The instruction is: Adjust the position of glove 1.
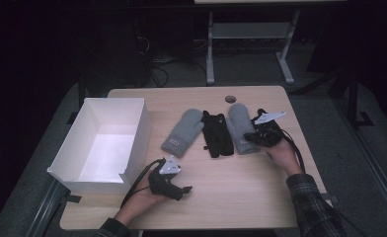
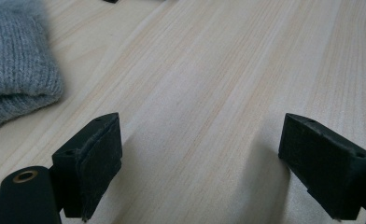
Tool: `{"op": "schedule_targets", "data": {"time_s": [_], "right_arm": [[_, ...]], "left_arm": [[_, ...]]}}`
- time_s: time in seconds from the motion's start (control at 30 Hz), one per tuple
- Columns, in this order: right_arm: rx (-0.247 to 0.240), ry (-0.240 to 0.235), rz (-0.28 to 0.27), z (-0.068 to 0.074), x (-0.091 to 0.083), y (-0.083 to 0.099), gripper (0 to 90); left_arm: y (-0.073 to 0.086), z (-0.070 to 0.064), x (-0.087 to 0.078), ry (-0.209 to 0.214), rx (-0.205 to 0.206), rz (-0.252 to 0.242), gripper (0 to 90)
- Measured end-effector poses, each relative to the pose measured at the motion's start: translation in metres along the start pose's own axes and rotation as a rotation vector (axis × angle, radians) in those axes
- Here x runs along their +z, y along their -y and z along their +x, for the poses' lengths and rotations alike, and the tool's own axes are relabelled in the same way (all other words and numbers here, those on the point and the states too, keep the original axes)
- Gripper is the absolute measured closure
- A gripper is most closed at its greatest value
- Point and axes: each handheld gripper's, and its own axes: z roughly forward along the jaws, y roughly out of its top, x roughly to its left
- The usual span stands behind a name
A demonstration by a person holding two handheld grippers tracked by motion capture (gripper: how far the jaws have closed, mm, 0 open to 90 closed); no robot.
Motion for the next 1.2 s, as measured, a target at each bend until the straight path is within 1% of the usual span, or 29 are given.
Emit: {"op": "schedule_targets", "data": {"time_s": [0.03, 0.1, 0.23, 0.4, 0.47, 0.5, 0.53, 0.57, 0.6, 0.67, 0.73, 0.77, 0.8, 0.83, 0.9, 0.93, 0.97, 1.0, 1.03, 1.13, 1.17, 1.2], "right_arm": [[-0.005, 0.002, 0.007, 0.001, 0.000, 0.002, 90.0], [-0.003, -0.008, 0.002, 0.001, -0.001, 0.004, 90.0], [-0.011, -0.027, 0.012, 0.005, -0.007, 0.009, 90.0], [-0.014, -0.059, 0.019, 0.011, -0.014, 0.016, 90.0], [-0.027, -0.062, 0.021, 0.015, -0.018, 0.019, 90.0], [-0.028, -0.067, 0.022, 0.020, -0.021, 0.022, 90.0], [-0.028, -0.067, 0.022, 0.020, -0.021, 0.022, 90.0], [-0.035, -0.070, 0.029, 0.024, -0.024, 0.024, 90.0], [-0.035, -0.070, 0.029, 0.024, -0.024, 0.024, 90.0], [-0.042, -0.078, 0.034, 0.032, -0.028, 0.028, 90.0], [-0.049, -0.080, 0.035, 0.034, -0.029, 0.030, 90.0], [-0.055, -0.088, 0.039, 0.039, -0.033, 0.033, 90.0], [-0.055, -0.088, 0.039, 0.039, -0.033, 0.033, 90.0], [-0.063, -0.098, 0.041, 0.044, -0.037, 0.036, 90.0], [-0.067, -0.101, 0.041, 0.046, -0.038, 0.038, 90.0], [-0.064, -0.119, 0.044, 0.053, -0.043, 0.043, 90.0], [-0.064, -0.119, 0.044, 0.053, -0.043, 0.043, 90.0], [-0.073, -0.136, 0.047, 0.059, -0.046, 0.046, 90.0], [-0.073, -0.136, 0.047, 0.059, -0.046, 0.046, 90.0], [-0.084, -0.169, 0.055, 0.071, -0.054, 0.053, 90.0], [-0.084, -0.169, 0.055, 0.071, -0.054, 0.053, 90.0], [-0.102, -0.178, 0.050, 0.075, -0.057, 0.056, 90.0]], "left_arm": [[0.000, 0.000, 0.000, 0.000, 0.002, 0.000, 12.7], [0.000, 0.000, 0.000, -0.001, 0.000, 0.000, 12.8], [0.000, 0.000, 0.000, -0.001, 0.000, -0.001, 12.8], [0.000, 0.000, 0.000, -0.002, -0.001, -0.001, 12.8], [0.000, 0.000, 0.000, -0.002, -0.002, -0.001, 12.8], [0.000, 0.000, 0.000, -0.002, -0.002, -0.001, 12.8], [0.000, 0.000, 0.000, -0.002, -0.002, -0.001, 12.8], [0.000, 0.000, 0.000, -0.002, -0.004, -0.001, 12.8], [0.000, 0.000, 0.000, -0.002, -0.004, -0.001, 12.8], [0.001, 0.000, 0.000, -0.003, -0.003, -0.002, 12.8], [0.000, 0.000, 0.000, -0.003, -0.003, -0.002, 12.8], [0.000, -0.001, 0.000, -0.001, -0.005, -0.002, 12.8], [0.001, -0.001, 0.000, -0.002, -0.006, -0.002, 12.8], [0.001, -0.001, 0.000, -0.002, -0.005, -0.003, 12.8], [0.000, 0.000, 0.000, -0.001, -0.005, 0.000, 12.8], [0.001, -0.001, 0.000, -0.002, -0.006, -0.008, 12.8], [0.001, -0.001, 0.000, -0.002, -0.006, -0.008, 12.8], [0.001, -0.001, 0.000, -0.003, -0.006, -0.008, 12.8], [0.001, -0.001, 0.000, -0.003, -0.006, -0.008, 12.8], [0.001, 0.000, 0.000, -0.005, -0.003, -0.008, 12.8], [0.001, 0.000, 0.000, -0.005, -0.004, -0.007, 12.8], [0.001, 0.000, 0.000, -0.005, -0.003, -0.007, 12.8]]}}
